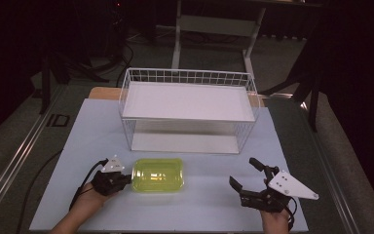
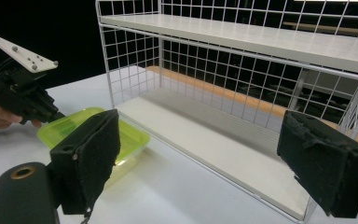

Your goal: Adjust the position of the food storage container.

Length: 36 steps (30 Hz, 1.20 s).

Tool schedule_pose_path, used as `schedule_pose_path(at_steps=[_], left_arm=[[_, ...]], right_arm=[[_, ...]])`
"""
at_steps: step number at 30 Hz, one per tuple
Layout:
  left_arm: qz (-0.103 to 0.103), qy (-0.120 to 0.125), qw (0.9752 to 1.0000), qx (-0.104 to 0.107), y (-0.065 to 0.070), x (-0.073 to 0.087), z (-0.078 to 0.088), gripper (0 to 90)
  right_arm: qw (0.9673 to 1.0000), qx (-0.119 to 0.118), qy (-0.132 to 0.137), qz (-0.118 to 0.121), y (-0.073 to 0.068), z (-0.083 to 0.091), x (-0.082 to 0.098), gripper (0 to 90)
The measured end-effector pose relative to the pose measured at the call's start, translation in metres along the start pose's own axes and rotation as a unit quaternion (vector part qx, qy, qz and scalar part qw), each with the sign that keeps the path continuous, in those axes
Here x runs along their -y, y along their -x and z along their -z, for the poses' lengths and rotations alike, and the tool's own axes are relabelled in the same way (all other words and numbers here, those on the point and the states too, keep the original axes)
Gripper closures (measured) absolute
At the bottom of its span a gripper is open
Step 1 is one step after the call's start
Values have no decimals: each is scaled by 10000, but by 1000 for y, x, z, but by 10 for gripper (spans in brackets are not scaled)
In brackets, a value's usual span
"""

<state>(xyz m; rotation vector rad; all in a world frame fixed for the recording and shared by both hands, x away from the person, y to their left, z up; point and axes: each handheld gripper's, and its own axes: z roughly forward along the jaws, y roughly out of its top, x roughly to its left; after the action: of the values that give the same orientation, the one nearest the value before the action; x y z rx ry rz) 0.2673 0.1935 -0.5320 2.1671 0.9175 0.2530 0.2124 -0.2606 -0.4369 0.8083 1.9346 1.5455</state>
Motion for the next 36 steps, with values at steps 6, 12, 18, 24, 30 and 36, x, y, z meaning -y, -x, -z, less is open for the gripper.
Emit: schedule_pose_path(at_steps=[6, 12, 18, 24, 30, 36], left_arm=[[-82, -14, 9999, 116, 6, -8, -10, 900], [-133, -19, 9997, 206, 12, -15, -17, 900], [-211, -21, 9994, 282, 17, -23, -23, 900], [-342, -108, 9986, 384, 25, -30, -33, 900], [-397, -111, 9981, 466, 31, -35, -41, 900], [-367, -94, 9979, 532, 31, -42, -50, 900]], right_arm=[[10000, -11, -52, -8, 2, -1, 1, 133], [10000, -29, -69, -42, 3, -1, 2, 134], [9999, -44, -105, -12, 2, -2, 2, 134], [9999, -66, -126, -16, 2, -3, 3, 134], [9999, -88, -133, -13, 1, -3, 3, 134], [9998, -112, -136, -16, 0, -3, 3, 134]])
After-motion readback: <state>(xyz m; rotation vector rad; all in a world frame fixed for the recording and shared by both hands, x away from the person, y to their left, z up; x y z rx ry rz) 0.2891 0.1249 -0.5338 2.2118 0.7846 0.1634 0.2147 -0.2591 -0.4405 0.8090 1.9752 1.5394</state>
